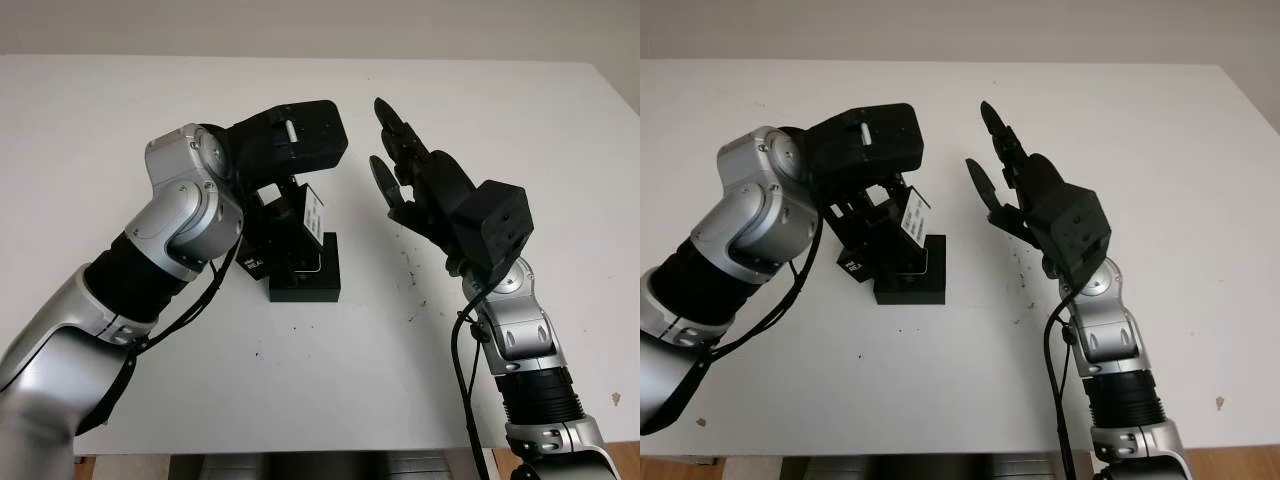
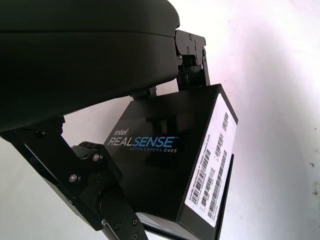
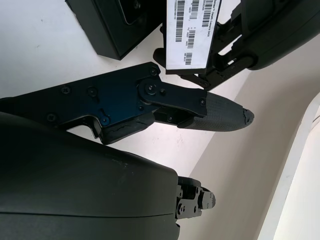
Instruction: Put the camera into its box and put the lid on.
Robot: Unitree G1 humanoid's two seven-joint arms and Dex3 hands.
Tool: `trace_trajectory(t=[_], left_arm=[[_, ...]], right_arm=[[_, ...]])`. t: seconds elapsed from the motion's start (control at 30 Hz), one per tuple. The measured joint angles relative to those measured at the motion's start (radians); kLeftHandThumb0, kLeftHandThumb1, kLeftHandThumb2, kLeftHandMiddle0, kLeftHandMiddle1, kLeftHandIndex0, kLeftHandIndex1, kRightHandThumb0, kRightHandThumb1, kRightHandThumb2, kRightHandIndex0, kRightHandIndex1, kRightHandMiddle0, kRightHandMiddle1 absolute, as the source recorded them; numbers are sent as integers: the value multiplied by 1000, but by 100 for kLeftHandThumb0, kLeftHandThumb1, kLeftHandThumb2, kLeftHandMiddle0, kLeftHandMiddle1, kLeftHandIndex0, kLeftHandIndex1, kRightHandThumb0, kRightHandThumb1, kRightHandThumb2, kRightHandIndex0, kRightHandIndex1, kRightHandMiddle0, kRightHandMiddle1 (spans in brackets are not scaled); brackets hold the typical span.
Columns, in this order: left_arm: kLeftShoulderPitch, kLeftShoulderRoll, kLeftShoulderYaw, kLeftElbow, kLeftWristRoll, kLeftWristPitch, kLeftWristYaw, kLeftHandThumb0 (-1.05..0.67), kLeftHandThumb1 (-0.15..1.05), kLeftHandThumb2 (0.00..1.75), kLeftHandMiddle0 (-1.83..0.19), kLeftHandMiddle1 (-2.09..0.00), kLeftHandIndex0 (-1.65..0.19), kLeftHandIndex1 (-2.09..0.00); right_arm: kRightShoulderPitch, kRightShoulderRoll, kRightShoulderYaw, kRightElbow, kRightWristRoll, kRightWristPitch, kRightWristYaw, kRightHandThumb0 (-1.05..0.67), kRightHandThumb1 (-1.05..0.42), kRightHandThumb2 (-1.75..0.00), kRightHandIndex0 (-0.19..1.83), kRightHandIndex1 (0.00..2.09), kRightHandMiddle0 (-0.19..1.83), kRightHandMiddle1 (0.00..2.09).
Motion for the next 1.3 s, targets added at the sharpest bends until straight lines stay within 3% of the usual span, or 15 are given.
trace_trajectory(t=[0.13,0.3,0.4,0.6,0.77,0.97,1.0,1.07,1.1,1.13,1.17,1.2,1.27,1.3], left_arm=[[8,2,-26,1,-5,-40,34,-18,105,10,-59,-178,-37,-186],[28,7,-35,2,-19,-81,57,-21,105,10,-63,-175,-45,-183],[29,13,-54,2,-18,-106,56,-24,105,11,-55,-173,-42,-182],[31,16,-70,0,-17,-111,47,-24,104,7,-22,-175,-17,-188],[31,29,-90,-2,-17,-156,36,-28,105,7,-13,-171,-15,-186],[31,14,-91,-23,-21,-75,22,-23,105,13,-46,-173,-16,-174],[31,3,-88,-26,-26,-34,26,-21,105,14,-49,-175,-7,-169],[30,-22,-70,-37,-36,66,49,-19,105,16,-54,-179,12,-127],[30,-38,-62,-43,-44,117,63,-21,105,19,-51,-178,16,-89],[29,-49,-59,-47,-58,151,72,-23,105,21,-48,-176,18,-74],[28,-61,-58,-50,-74,187,82,-26,105,25,-41,-176,19,-40],[26,-69,-58,-53,-92,214,89,-30,105,27,-39,-174,15,-27],[9,-72,-63,-57,-124,269,102,-37,105,33,-36,-167,1,-28],[-7,-69,-72,-58,-142,294,104,-41,105,37,-26,-157,9,-27]], right_arm=[[0,1,0,-6,0,3,-3,-79,-105,-61,-8,5,-2,7],[1,8,-1,-6,1,3,-16,-79,-105,-61,-5,7,0,8],[2,11,0,-6,-1,3,-21,-80,-105,-61,-6,6,0,8],[8,11,-2,-11,2,3,-17,-80,-105,-60,-8,5,-2,7],[9,11,-5,-13,6,3,-12,-79,-105,-60,-8,5,-3,6],[9,12,-4,-13,5,3,-17,-78,-105,-60,-8,5,-2,6],[9,12,-5,-13,5,3,-17,-78,-105,-60,-8,5,-2,6],[9,12,-5,-13,5,3,-20,-78,-105,-60,-8,5,-2,6],[9,12,-5,-13,5,3,-21,-78,-105,-60,-8,5,-3,6],[9,14,-5,-13,5,3,-21,-78,-105,-60,-9,5,-3,6],[9,15,-4,-13,5,3,-21,-78,-105,-61,-9,5,-3,6],[9,16,-4,-13,4,3,-22,-78,-105,-61,-9,5,-3,6],[9,16,-5,-13,1,3,-27,-79,-105,-60,-8,5,-2,6],[9,16,-5,-13,0,3,-29,-79,-105,-60,-8,5,-2,6]])
